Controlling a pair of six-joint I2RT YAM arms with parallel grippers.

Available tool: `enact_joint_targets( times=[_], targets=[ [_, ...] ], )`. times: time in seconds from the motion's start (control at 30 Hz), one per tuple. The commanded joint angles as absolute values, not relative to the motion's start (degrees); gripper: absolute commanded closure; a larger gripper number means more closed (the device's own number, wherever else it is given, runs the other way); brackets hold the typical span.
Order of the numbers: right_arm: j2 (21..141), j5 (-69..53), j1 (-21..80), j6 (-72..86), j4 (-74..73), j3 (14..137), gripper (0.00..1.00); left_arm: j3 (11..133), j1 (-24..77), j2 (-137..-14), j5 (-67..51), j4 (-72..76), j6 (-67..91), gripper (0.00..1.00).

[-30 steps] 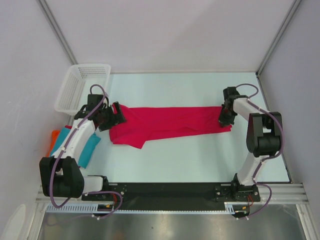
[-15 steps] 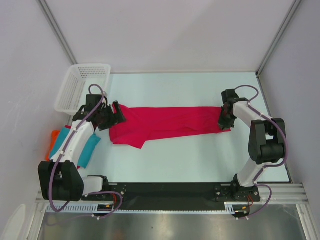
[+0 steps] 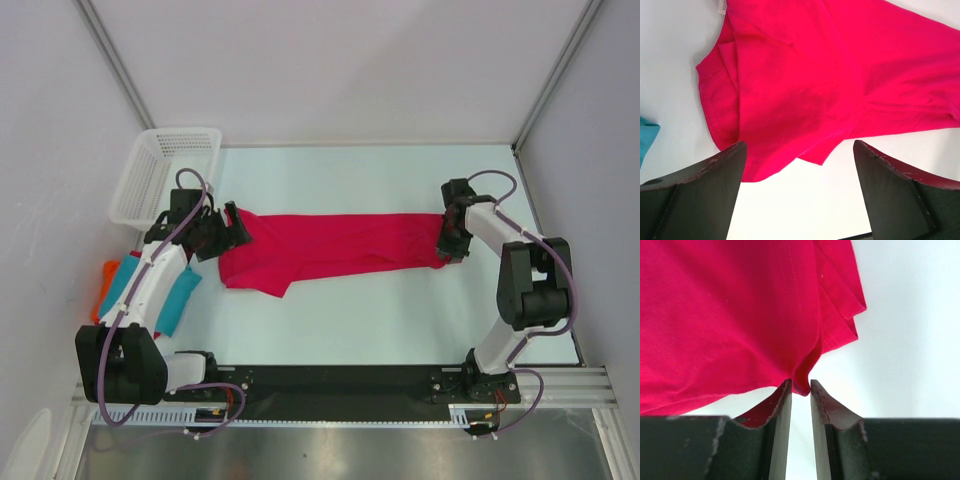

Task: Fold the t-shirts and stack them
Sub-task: Fold the other side of the tshirt into a rectangle, then rotate the tshirt 80 degrees

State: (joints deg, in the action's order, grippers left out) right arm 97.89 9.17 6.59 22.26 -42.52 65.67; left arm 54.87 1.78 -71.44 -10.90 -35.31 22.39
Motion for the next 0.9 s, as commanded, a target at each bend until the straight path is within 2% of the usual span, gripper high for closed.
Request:
enact_joint_targets(
  times=[0.0,0.3,0.43,0.6,0.73,0.87],
  targets=[
    [95.01,10.81,6.86,22.59,-43.07,69.08,0.73,56.34,1.23,-70.4,-12.56,-35.24,21.71,0.07],
    [99.49,6.51,10.46,24.43,-43.33,79.27,0.72,50.2,1.32,-74.53,-25.12,-26.29,29.17,0.12],
    [100.81,5.01,11.69,24.43,-43.42,82.35,0.72,47.47,1.32,-77.16,-25.93,-23.2,32.51,0.12],
    [101.34,2.82,11.78,23.65,-43.16,84.28,0.72,47.98,1.41,-78.05,-17.6,-28.45,34.62,0.07],
    [101.95,1.06,11.78,23.03,-42.72,85.34,0.72,49.22,1.84,-77.44,-4.6,-33.21,35.86,0.05],
    [102.48,-1.04,11.78,22.33,-42.63,85.96,0.72,48.34,2.2,-77.17,-0.09,-34.72,37.0,0.05]
  ],
)
